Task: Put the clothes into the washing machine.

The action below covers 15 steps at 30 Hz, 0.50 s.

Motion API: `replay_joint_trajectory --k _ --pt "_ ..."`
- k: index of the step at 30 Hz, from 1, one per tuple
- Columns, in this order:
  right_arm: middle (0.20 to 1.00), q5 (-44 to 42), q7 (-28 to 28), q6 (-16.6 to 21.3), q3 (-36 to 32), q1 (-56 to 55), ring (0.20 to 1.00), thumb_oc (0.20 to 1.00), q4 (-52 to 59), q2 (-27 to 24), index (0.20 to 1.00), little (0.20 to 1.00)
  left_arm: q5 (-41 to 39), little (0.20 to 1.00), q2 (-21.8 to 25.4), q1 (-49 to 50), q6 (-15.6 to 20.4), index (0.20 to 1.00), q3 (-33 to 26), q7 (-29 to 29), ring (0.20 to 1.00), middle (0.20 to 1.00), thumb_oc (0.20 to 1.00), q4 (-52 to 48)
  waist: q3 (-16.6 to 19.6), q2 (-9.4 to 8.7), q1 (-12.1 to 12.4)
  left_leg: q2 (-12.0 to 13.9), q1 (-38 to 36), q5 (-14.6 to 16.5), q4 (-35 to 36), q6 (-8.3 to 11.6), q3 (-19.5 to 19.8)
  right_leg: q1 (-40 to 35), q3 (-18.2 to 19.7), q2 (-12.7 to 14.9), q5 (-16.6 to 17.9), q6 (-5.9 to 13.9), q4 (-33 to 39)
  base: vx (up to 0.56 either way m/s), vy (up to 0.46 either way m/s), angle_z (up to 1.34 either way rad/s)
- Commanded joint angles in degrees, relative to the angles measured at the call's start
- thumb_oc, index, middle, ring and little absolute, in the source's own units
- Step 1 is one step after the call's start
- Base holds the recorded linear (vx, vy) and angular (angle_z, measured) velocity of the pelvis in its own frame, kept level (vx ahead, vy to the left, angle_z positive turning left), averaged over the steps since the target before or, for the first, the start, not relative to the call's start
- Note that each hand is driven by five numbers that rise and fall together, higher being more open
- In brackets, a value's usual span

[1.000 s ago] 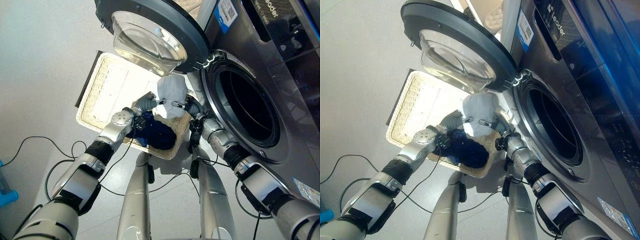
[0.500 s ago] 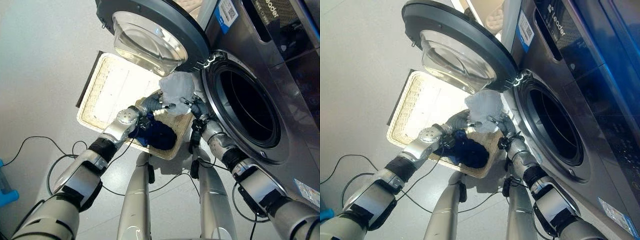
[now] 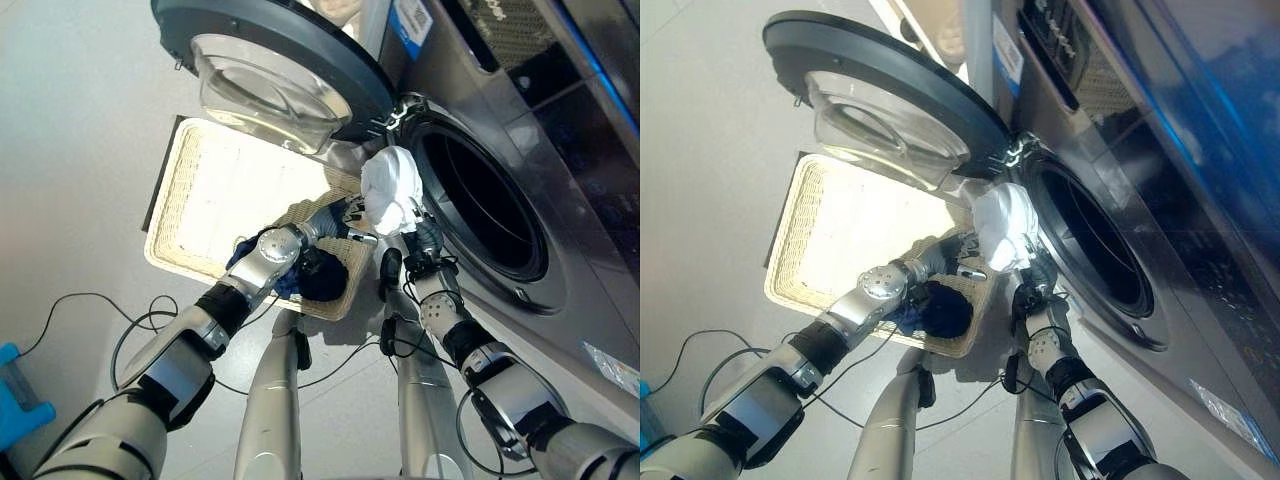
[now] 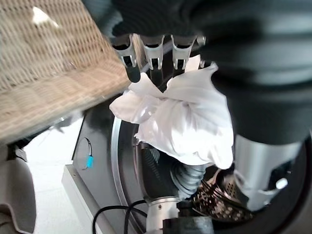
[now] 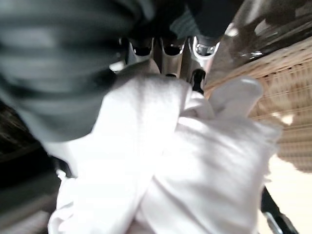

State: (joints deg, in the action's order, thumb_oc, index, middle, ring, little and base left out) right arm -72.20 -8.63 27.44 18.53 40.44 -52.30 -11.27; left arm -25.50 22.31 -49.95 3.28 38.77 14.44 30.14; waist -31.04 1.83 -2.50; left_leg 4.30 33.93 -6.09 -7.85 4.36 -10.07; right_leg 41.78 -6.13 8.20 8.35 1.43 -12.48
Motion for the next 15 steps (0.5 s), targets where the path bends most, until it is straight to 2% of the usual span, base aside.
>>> replay_joint_trajectory --k 1,7,10,15 --pt "0.2 -5.57 -2.48 5.86 -3.45 2.99 0.2 0.2 3.73 -1.28 0.2 0.2 0.47 1.0 -3.64 1.27 3.14 1.0 0.21 -0.57 1.0 1.0 1.0 -6.05 1.25 5.34 -1.14 -2.26 1.33 1.28 -0.81 0.19 -3.29 -1.79 -3.54 -0.29 -5.35 4.98 -4.37 0.03 0.054 -0.14" --pt "0.2 -15.93 -5.83 8.5 -8.0 3.56 0.2 0.2 2.61 -1.79 0.2 0.2 -0.31 1.0 -3.67 0.78 2.44 1.0 0.67 -2.82 1.0 1.0 1.0 -5.48 1.25 6.12 -1.7 -2.3 0.31 1.74 -0.98 0.29 -3.81 -2.39 -3.17 -0.17 -6.13 4.97 -4.93 0.01 0.02 -0.04" --pt "0.2 -23.77 -7.56 9.84 -12.83 5.99 0.2 0.2 0.05 -3.36 0.2 0.2 -1.64 1.0 -3.69 0.4 2.41 1.0 1.05 -3.65 1.0 1.0 1.0 -4.6 1.25 6.73 -1.65 -2.41 0.02 2.0 -1.28 0.39 -3.7 -2.6 -3.17 0.11 -6.36 5.08 -5.34 0.0 0.0 0.0" --pt "0.2 -28.32 -7.99 10.59 -17.19 10.7 0.2 0.2 -4.21 -6.36 0.2 0.2 -3.0 1.0 -3.53 -0.42 2.62 1.0 1.48 -4.15 1.0 1.0 1.0 -3.87 1.25 7.2 -0.75 -2.68 0.6 1.98 -1.61 0.22 -3.06 -2.25 -3.8 0.47 -5.94 5.12 -5.6 -0.01 -0.017 0.0"
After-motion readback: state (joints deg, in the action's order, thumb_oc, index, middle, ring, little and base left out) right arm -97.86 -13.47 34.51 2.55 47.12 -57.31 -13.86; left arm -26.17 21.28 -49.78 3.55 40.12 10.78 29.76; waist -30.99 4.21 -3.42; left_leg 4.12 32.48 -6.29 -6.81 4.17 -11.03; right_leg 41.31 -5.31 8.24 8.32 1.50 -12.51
